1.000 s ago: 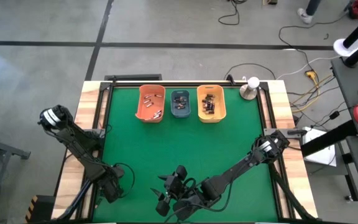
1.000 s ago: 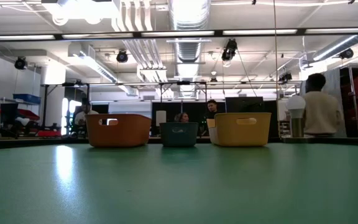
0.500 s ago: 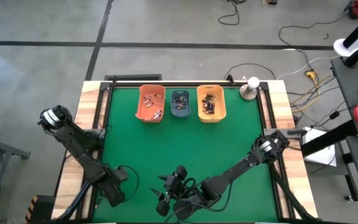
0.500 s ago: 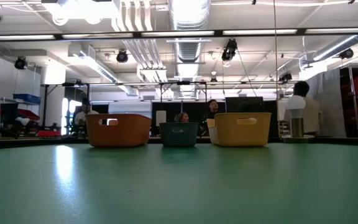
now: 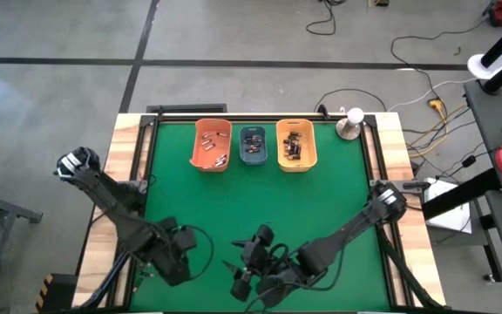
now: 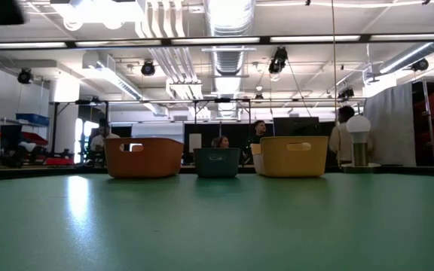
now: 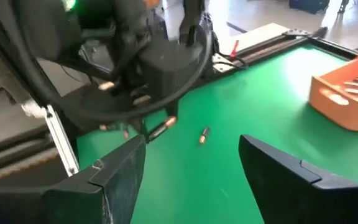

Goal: Sort batteries
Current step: Put the large black battery into the yellow bin

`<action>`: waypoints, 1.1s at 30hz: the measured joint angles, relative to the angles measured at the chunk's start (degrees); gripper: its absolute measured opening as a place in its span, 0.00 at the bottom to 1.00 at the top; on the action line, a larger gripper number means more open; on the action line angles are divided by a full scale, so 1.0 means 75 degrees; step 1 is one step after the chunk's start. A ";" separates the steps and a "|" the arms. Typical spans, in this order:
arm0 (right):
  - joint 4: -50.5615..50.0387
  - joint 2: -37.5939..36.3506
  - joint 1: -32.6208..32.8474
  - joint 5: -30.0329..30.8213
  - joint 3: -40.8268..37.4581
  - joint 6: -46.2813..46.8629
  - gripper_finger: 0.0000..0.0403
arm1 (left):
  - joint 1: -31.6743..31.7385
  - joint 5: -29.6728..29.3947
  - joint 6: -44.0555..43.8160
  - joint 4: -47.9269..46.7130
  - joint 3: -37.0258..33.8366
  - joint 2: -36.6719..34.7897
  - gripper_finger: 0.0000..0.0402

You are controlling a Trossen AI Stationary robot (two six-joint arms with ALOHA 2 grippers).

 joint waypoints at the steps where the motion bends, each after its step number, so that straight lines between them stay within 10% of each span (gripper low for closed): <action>1: -0.0385 -0.0144 0.0036 -0.0001 0.0001 0.0133 0.63 | 0.0195 -0.0147 0.0305 -0.0166 0.0183 0.0000 0.53; 12: -0.5835 -0.1861 0.0657 -0.0614 -0.0124 0.4091 0.65 | 0.2629 -0.0538 0.3978 0.0467 0.1173 -0.0003 0.52; 17: -0.6262 -0.2541 0.0712 -0.1118 -0.1080 0.5120 0.68 | 0.3387 -0.0493 0.5282 0.2306 0.1228 -0.0003 0.52; 24: -0.4099 -0.4943 0.0453 -0.1530 -0.4330 0.5281 0.68 | 0.3667 -0.0666 0.7411 0.4489 0.1229 -0.0003 0.52; 33: 0.2427 -0.6955 -0.0950 -0.2541 -0.7787 0.4467 0.62 | 0.3672 -0.1790 0.9198 0.4915 0.1887 -0.0003 0.52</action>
